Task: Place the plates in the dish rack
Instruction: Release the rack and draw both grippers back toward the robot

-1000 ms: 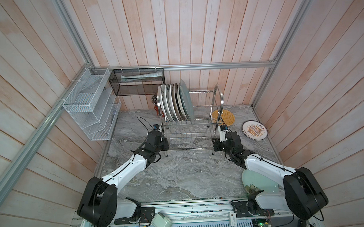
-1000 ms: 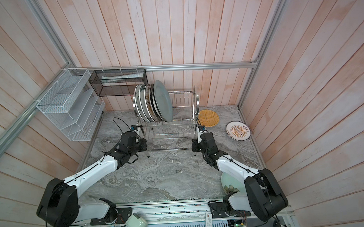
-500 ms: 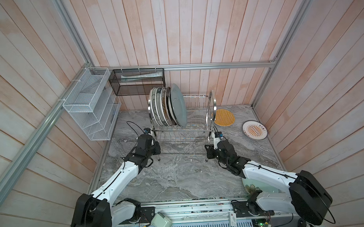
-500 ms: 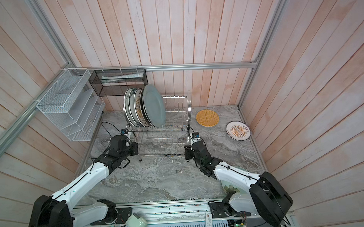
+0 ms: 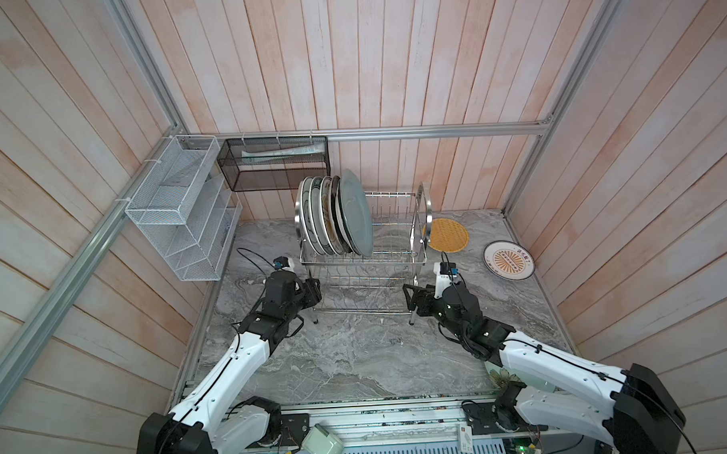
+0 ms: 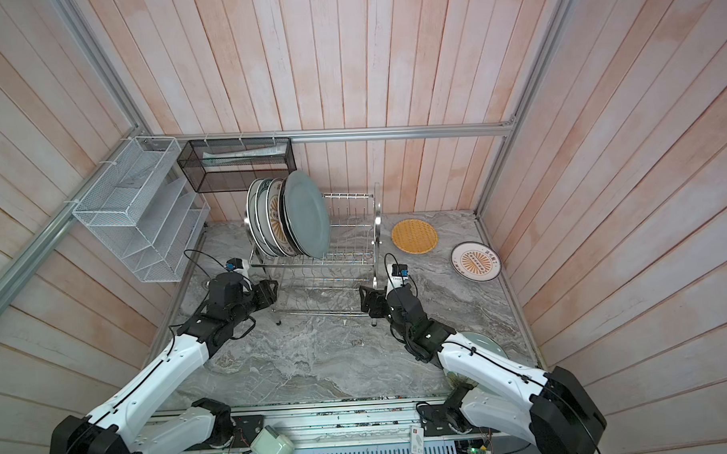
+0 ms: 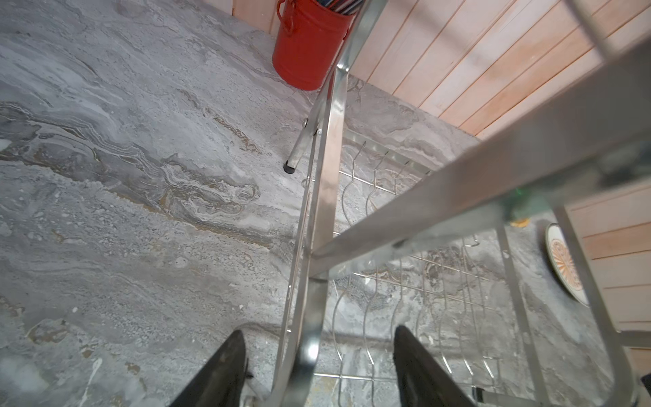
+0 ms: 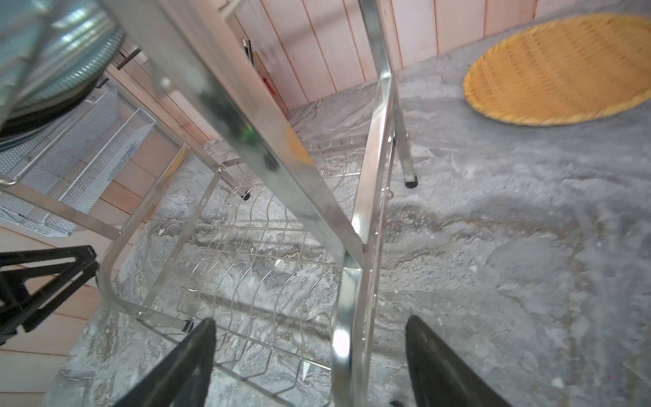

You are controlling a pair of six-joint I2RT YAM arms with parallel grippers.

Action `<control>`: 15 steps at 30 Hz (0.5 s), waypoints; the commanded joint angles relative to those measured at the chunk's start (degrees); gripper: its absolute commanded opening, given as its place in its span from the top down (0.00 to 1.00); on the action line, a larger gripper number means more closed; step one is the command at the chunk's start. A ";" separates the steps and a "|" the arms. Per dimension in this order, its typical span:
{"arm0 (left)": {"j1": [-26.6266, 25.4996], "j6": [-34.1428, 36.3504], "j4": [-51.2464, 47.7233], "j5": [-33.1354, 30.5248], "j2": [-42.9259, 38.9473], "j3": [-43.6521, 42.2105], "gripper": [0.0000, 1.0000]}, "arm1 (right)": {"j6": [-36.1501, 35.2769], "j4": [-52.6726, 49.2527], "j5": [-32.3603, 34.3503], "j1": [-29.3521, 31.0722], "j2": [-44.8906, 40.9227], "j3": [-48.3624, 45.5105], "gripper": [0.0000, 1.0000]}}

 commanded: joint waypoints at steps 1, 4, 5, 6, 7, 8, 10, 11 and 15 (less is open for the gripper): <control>0.46 -1.74 -2.62 3.31 -3.41 2.33 0.14 | 0.80 -10.39 6.54 0.06 -4.56 2.75 0.02; 1.20 -2.70 -4.29 5.46 -8.27 2.27 0.01 | 1.88 -17.87 9.94 -0.63 -9.62 3.21 0.02; 1.33 -2.83 -4.78 6.26 -9.73 2.32 0.00 | 2.13 -20.38 10.50 -0.92 -10.96 3.38 0.02; 1.55 -2.73 -5.43 7.69 -11.36 2.27 0.00 | 2.48 -23.19 10.59 -1.56 -12.50 3.56 0.02; 1.78 -2.77 -6.19 9.23 -13.05 2.41 0.00 | 3.01 -25.75 10.43 -2.28 -14.15 3.59 0.02; 1.79 -2.82 -7.01 10.34 -14.54 2.51 0.00 | 3.68 -27.40 9.84 -3.00 -15.64 3.36 0.02; 1.88 -2.03 -8.78 14.05 -17.87 2.97 0.00 | 4.47 -29.66 7.12 -5.05 -19.78 1.86 0.02; 1.90 -1.50 -9.73 15.82 -19.29 3.18 0.00 | 5.35 -30.59 6.66 -5.91 -21.61 0.84 0.02; 1.88 4.22 -15.17 22.04 -25.11 4.57 0.00 | 15.57 -39.40 12.47 -8.18 -31.23 -2.30 0.02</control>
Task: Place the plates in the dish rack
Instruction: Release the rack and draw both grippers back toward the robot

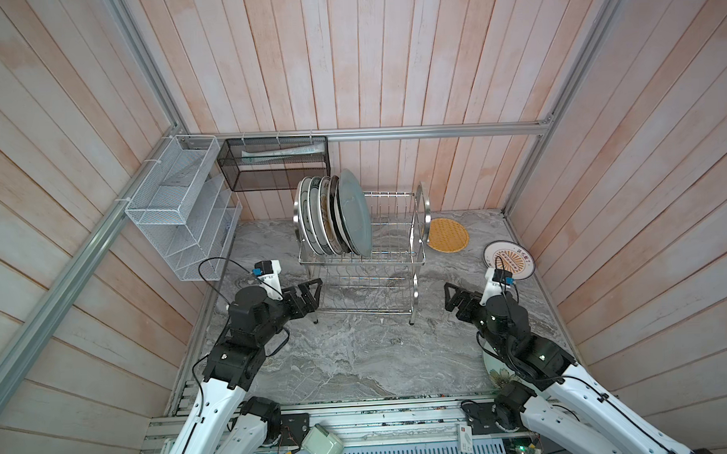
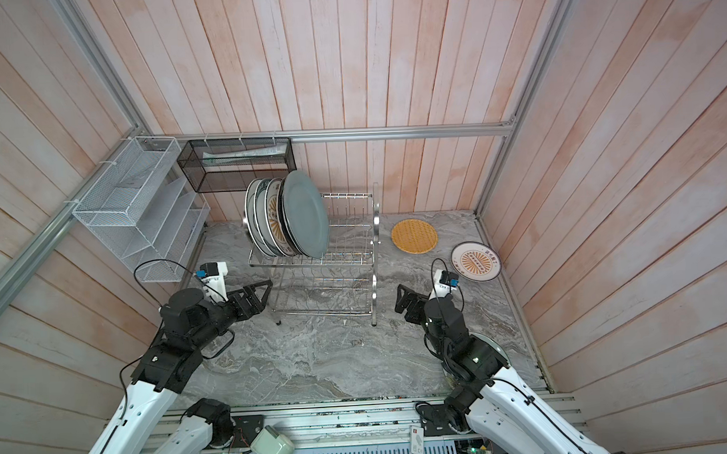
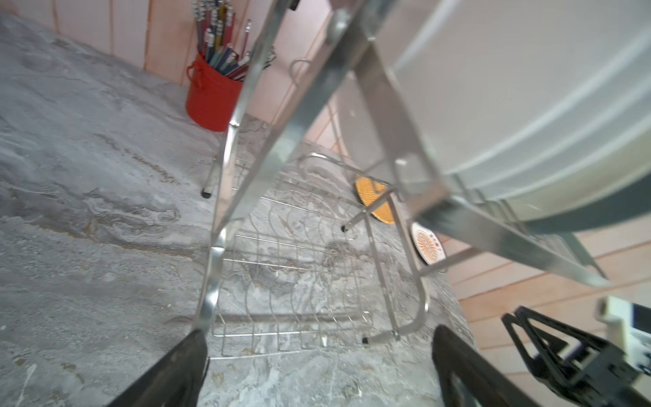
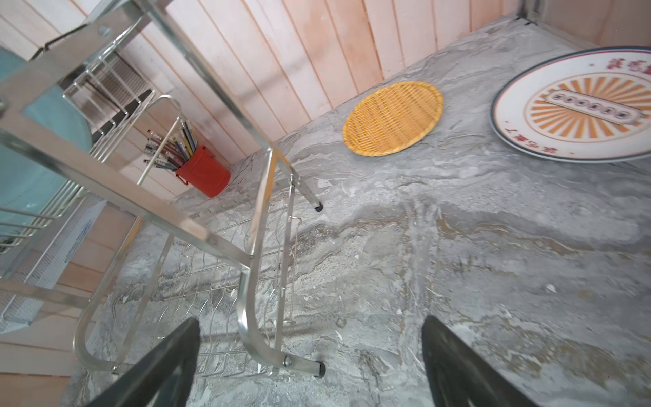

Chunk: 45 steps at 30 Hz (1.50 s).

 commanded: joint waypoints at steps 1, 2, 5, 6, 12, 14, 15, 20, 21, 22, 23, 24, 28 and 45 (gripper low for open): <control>0.21 6.59 -6.05 8.51 -4.27 1.98 0.00 | 11.20 -13.30 6.13 -1.06 -6.25 -2.49 0.02; 0.28 8.31 -6.55 10.16 -5.53 1.62 0.00 | 13.54 -15.32 7.63 -1.08 -7.63 -3.01 0.02; 0.24 11.77 -5.53 15.97 -8.50 -1.82 0.00 | 22.68 -22.95 11.80 -1.22 -9.71 -4.21 0.02; 0.13 11.12 -3.49 17.91 -9.56 -3.51 0.00 | 25.33 -24.96 12.94 -1.26 -9.57 -4.55 0.02; -0.46 10.97 2.16 26.97 -10.64 -6.09 0.00 | 37.99 -32.74 15.63 -2.83 -4.88 -5.37 0.02; -0.48 10.32 2.27 27.62 -10.32 -6.63 0.00 | 39.19 -32.63 15.52 -3.44 -4.23 -6.07 0.02; -0.55 10.17 2.40 27.63 -10.26 -6.87 0.00 | 39.18 -31.86 15.54 -3.89 -4.07 -6.73 0.02; -0.70 10.16 2.10 26.59 -10.13 -7.13 0.00 | 33.75 -25.23 11.15 -9.68 -4.07 -10.79 0.02; -0.71 10.25 1.87 26.17 -9.80 -7.09 0.00 | 32.56 -24.04 9.88 -11.36 -4.16 -11.58 0.02; -0.69 10.31 1.45 25.43 -9.27 -7.04 0.00 | 30.98 -22.55 8.53 -13.00 -4.46 -12.42 0.02; -0.75 10.40 1.04 24.64 -8.83 -6.86 0.00 | 29.51 -21.05 7.15 -14.20 -4.68 -13.17 0.02; -0.66 10.44 0.60 23.97 -8.09 -6.66 0.00 | 28.17 -19.53 5.81 -15.43 -4.86 -13.96 0.02; -0.62 10.86 1.02 27.13 -6.47 -6.60 0.00 | 26.06 -16.44 3.27 -18.49 -4.02 -15.55 0.02; -0.65 10.67 1.40 27.69 -4.95 -6.98 0.00 | 23.24 4.06 -9.16 -19.73 0.46 -22.42 0.02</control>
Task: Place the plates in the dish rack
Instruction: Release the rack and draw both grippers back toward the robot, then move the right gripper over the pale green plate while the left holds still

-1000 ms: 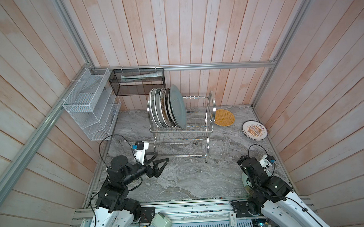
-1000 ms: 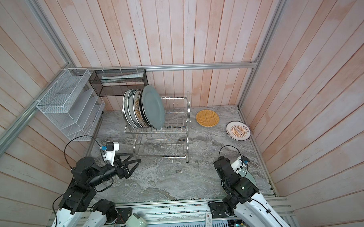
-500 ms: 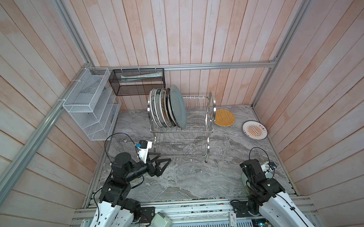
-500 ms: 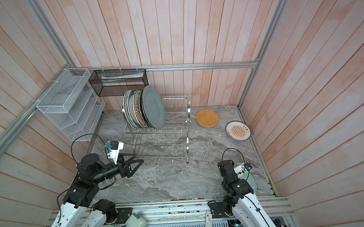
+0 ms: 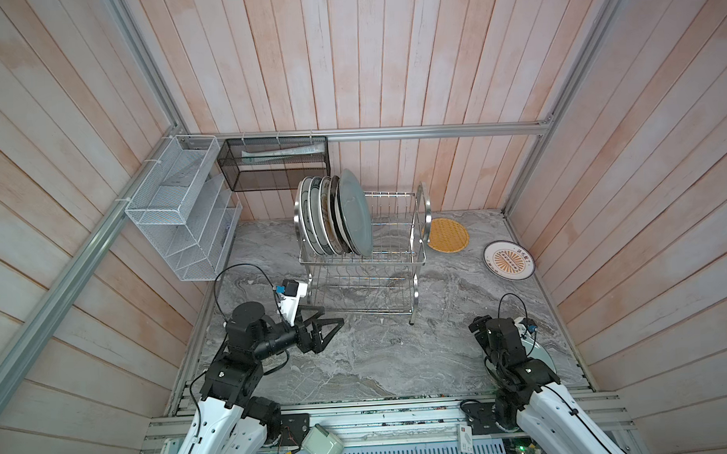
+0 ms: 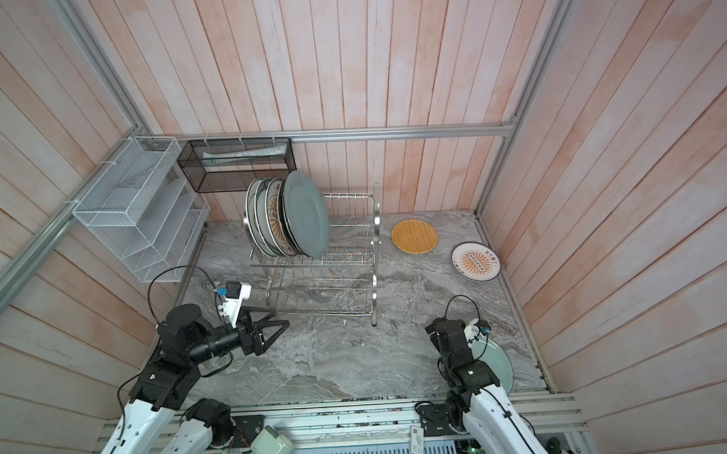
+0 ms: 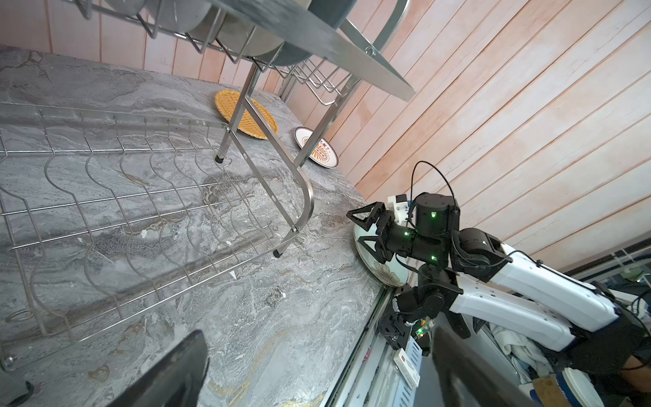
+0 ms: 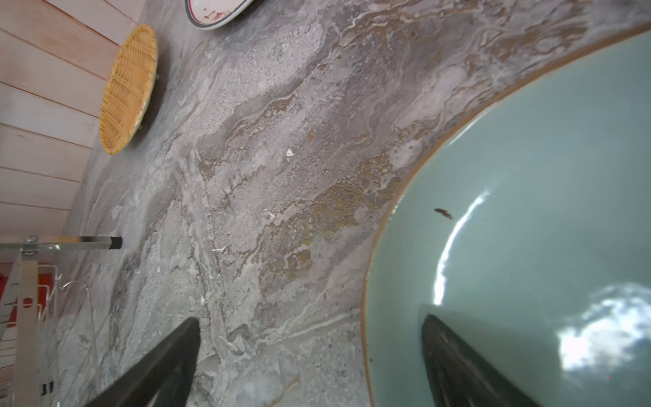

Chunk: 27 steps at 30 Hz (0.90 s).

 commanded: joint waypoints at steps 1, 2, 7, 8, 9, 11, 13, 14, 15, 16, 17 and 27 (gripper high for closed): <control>-0.15 0.80 0.31 -0.57 -0.09 -0.61 0.00 | -0.66 6.52 -5.11 -0.06 2.43 -1.47 0.02; -0.18 0.84 0.29 -0.57 -0.09 -0.66 0.00 | -0.68 8.18 -6.17 -0.05 3.19 -1.67 0.02; -0.11 0.77 0.19 -0.99 -0.07 -0.61 0.00 | -0.99 14.50 -9.12 0.12 6.02 -1.82 0.02; -0.14 0.84 0.20 -1.05 -0.12 -0.60 0.00 | -1.10 16.55 -9.61 0.12 6.71 -1.96 0.02; -0.10 0.79 0.13 -1.14 -0.09 -0.61 0.00 | -1.27 18.73 -10.19 0.17 7.64 -1.95 0.02; -0.13 0.81 0.05 -1.28 -0.08 -0.61 0.00 | -1.82 23.69 -11.29 0.28 10.22 -1.87 0.02; -0.09 0.78 0.03 -1.62 -0.22 -0.57 0.00 | -2.28 29.42 -12.71 0.39 14.20 -1.44 0.02; -0.15 0.81 -0.06 -1.86 -0.29 -0.52 0.00 | -2.60 32.36 -13.48 0.49 16.77 -1.12 0.02; -0.07 0.84 -0.15 -2.13 -0.34 -0.46 0.00 | -2.53 34.37 -14.03 0.71 19.20 -0.52 0.02; -0.14 0.84 -0.15 -2.28 -0.43 -0.45 0.00 | -2.36 36.31 -14.76 0.82 21.65 0.19 0.02; -0.16 0.79 -0.16 -2.47 -0.59 -0.52 0.00 | -2.93 38.41 -16.27 0.95 24.12 1.06 0.02; -0.11 0.69 -0.41 -3.38 -0.63 -0.52 0.00 | -6.30 49.95 -20.63 2.93 39.84 10.78 0.02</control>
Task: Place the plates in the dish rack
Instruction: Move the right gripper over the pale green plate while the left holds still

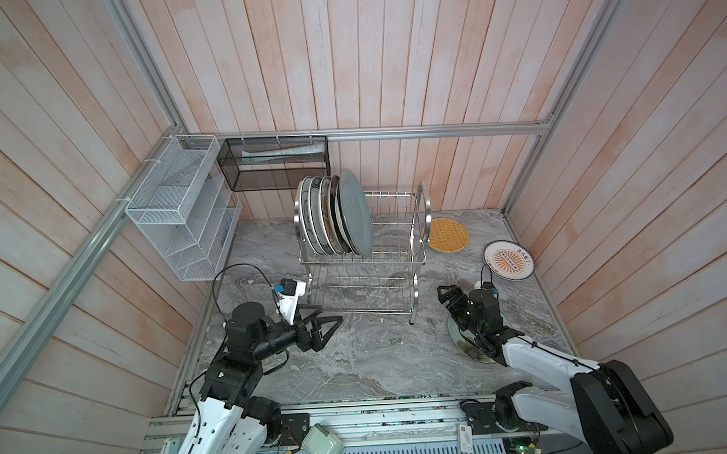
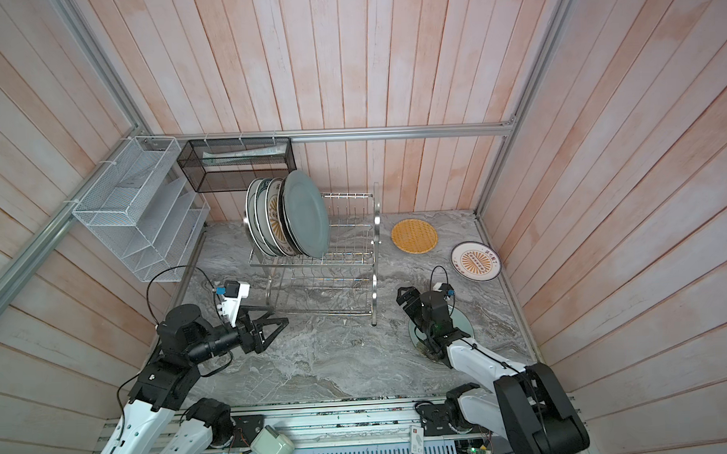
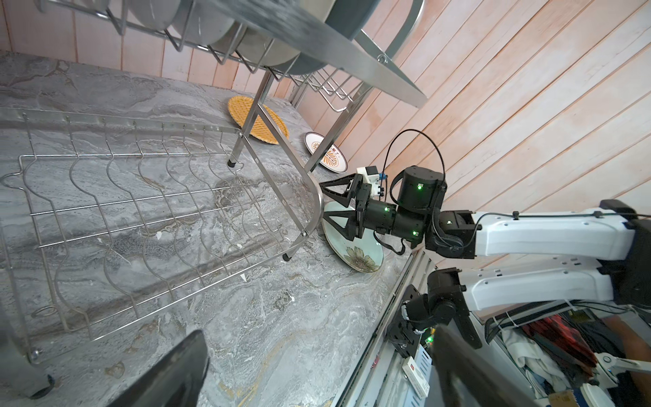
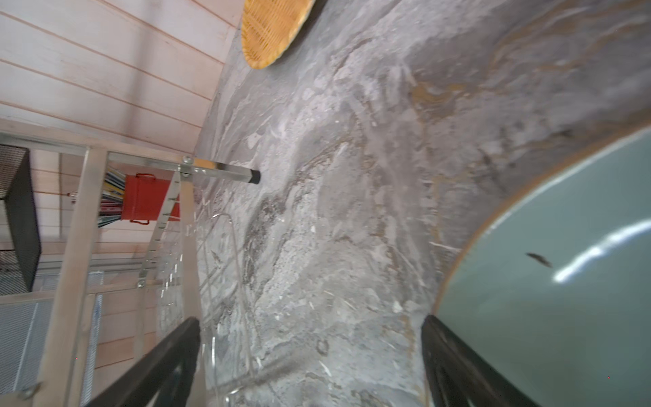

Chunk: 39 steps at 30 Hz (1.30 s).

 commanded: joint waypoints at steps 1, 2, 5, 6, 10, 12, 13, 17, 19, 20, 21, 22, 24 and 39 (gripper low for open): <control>-0.13 0.72 -0.35 -0.81 -0.46 -0.43 0.00 | -2.85 4.84 -1.75 0.12 2.66 4.04 0.02; -0.14 0.69 -0.46 -0.83 -0.46 -0.41 0.00 | -4.41 3.04 -2.02 -0.12 3.07 5.68 0.02; -0.23 0.72 -0.48 -0.99 -0.69 -0.42 0.00 | -7.64 -5.33 -0.56 -1.88 -0.44 8.67 0.02; -0.23 0.75 -0.44 -1.01 -0.83 -0.43 0.00 | -8.50 -8.25 0.42 -2.86 -3.00 8.55 0.02; -0.23 0.71 -0.35 -0.93 -1.48 -0.52 0.00 | -9.12 -23.16 5.56 -8.82 -15.98 6.53 0.02; -0.21 0.74 -0.26 -0.84 -1.77 -0.54 0.00 | -9.97 -30.12 3.26 -14.74 -21.42 5.11 0.02; -0.23 0.70 -0.28 -0.84 -1.91 -0.45 0.00 | -10.60 -32.70 2.47 -17.20 -23.21 4.30 0.02; -0.22 0.76 -0.19 -0.61 -2.02 -0.61 0.00 | -11.47 -42.04 2.80 -27.85 -28.70 1.81 0.02; -0.18 0.70 -0.17 -0.48 -1.95 -0.61 0.00 | -11.58 -43.06 1.80 -32.84 -29.53 0.22 0.02; -0.17 0.75 -0.17 -0.48 -2.03 -0.61 0.00 | -11.69 -43.04 1.34 -34.89 -29.50 -0.62 0.02; -0.22 0.72 -0.19 -0.47 -2.00 -0.61 0.00 | -11.92 -42.79 0.74 -36.87 -29.09 -1.44 0.02; -0.16 0.70 -0.18 -0.39 -2.02 -0.60 0.00 | -12.06 -42.79 0.30 -38.33 -28.48 -1.90 0.02; -0.23 0.71 -0.19 -0.43 -2.18 -0.61 0.00 | -12.70 -42.50 -1.28 -41.21 -27.12 -2.79 0.02; -0.32 0.73 -0.17 -0.92 -3.05 -0.60 0.00 | -13.36 -36.77 -20.81 -42.18 -30.48 -11.40 0.07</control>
